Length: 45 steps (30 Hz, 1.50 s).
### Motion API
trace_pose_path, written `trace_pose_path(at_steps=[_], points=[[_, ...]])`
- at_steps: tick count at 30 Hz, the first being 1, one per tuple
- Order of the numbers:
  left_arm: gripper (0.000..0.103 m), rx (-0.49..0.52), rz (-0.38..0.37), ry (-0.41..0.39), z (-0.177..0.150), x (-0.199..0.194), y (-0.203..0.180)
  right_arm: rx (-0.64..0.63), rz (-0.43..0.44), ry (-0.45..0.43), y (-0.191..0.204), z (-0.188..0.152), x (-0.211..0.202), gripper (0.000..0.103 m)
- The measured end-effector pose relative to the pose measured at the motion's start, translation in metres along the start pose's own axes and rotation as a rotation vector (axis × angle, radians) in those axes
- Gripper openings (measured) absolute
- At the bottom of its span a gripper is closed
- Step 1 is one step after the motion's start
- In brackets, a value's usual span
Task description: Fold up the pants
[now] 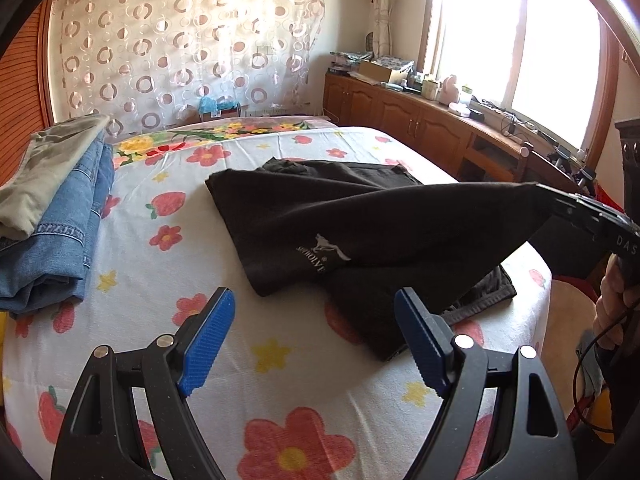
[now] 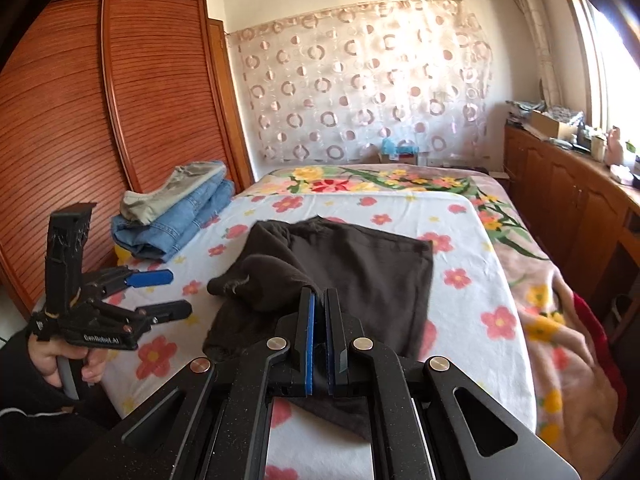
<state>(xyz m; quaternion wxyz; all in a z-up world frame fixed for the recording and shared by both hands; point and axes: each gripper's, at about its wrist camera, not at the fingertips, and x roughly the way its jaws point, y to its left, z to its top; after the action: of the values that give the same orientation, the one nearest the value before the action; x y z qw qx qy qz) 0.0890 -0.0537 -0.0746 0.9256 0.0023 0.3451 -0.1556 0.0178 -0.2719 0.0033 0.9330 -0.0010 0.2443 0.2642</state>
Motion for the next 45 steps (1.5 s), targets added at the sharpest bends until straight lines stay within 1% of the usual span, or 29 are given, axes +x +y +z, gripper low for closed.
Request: trace_pose_path(at_steps=[8,12,15,19,24,29,30,31,34,38,41,42,45], points=[[0.083,0.019,-0.008,0.006,-0.003,0.002,-0.010,0.021,-0.040,0.022,-0.006,-0.002,-0.010,0.004],[0.083,0.022,-0.010,0.016,-0.005,0.006,-0.012,0.042,-0.060,0.077,-0.011,-0.015,-0.006,0.004],[0.083,0.021,-0.011,0.024,-0.006,0.009,-0.013,0.074,-0.060,0.132,-0.014,-0.027,0.004,0.004],[0.083,0.027,-0.016,0.037,-0.009,0.013,-0.017,0.101,-0.051,0.178,-0.020,-0.035,0.013,0.004],[0.083,0.041,-0.014,0.058,-0.014,0.021,-0.022,0.123,-0.041,0.188,-0.023,-0.031,0.016,0.004],[0.083,0.046,0.000,0.100,-0.020,0.030,-0.023,0.124,-0.044,0.187,-0.024,-0.029,0.014,0.004],[0.083,0.043,-0.001,0.111,-0.022,0.032,-0.022,0.119,-0.047,0.184,-0.024,-0.032,0.013,0.008],[0.083,0.041,-0.003,0.116,-0.023,0.033,-0.022,0.114,-0.054,0.182,-0.024,-0.034,0.013,0.015],[0.083,0.022,-0.019,0.117,-0.024,0.034,-0.018,0.117,-0.072,0.174,-0.025,-0.035,0.009,0.025],[0.083,0.021,-0.017,0.109,-0.023,0.030,-0.018,0.120,-0.071,0.179,-0.026,-0.035,0.006,0.027],[0.083,0.023,0.002,0.074,-0.017,0.019,-0.015,0.107,-0.071,0.167,-0.025,-0.032,0.004,0.028],[0.083,0.018,0.009,0.060,-0.014,0.014,-0.013,0.105,-0.072,0.162,-0.025,-0.031,0.005,0.030],[0.083,0.014,0.028,0.028,-0.007,0.002,-0.006,0.095,-0.067,0.139,-0.023,-0.024,0.004,0.039]])
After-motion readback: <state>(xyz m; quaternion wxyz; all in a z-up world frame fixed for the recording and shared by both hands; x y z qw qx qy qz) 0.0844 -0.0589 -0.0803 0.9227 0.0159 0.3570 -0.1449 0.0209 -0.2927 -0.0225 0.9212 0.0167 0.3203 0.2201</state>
